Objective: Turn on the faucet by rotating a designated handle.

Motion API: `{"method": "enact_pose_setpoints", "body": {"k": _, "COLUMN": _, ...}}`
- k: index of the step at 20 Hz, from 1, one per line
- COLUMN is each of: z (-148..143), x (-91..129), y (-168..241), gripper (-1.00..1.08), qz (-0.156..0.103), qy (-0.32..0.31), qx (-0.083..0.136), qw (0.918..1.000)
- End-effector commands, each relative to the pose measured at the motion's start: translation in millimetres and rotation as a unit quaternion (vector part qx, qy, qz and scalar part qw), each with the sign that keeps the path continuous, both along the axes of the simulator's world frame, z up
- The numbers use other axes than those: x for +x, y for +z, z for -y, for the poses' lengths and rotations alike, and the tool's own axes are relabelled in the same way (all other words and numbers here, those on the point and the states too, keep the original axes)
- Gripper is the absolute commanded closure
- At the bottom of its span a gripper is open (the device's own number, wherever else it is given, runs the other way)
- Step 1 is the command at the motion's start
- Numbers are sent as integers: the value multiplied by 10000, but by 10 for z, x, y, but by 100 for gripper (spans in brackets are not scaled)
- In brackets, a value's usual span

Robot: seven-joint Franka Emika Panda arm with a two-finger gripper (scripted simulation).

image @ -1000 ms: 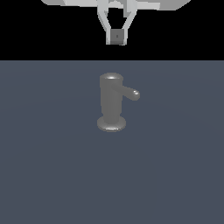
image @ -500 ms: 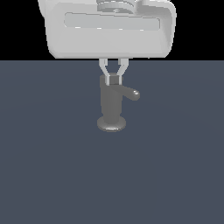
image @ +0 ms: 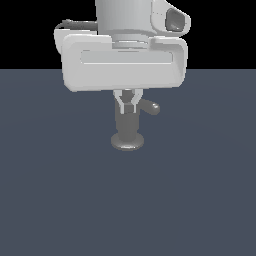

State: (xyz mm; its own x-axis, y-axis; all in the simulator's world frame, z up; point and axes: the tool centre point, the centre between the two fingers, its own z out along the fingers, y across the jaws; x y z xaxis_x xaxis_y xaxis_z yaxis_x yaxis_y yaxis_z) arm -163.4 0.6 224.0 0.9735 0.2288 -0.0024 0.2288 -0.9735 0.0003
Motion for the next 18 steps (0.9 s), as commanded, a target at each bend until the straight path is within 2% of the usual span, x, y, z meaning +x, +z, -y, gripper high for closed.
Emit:
{"method": "enact_pose_setpoints", "body": {"k": 1, "z": -4, "x": 24, "y": -38, "gripper": 108, "qz": 10, "qy": 21, "qx": 2, "qw": 10000}}
{"method": "enact_pose_setpoints", "body": {"k": 8, "z": -6, "x": 30, "y": -47, "gripper": 108, "qz": 11, "qy": 27, "qx": 3, "qw": 10000}}
{"method": "enact_pose_setpoints", "body": {"k": 18, "z": 433, "x": 216, "y": -48, "gripper": 108, "qz": 11, "qy": 27, "qx": 3, "qw": 10000}}
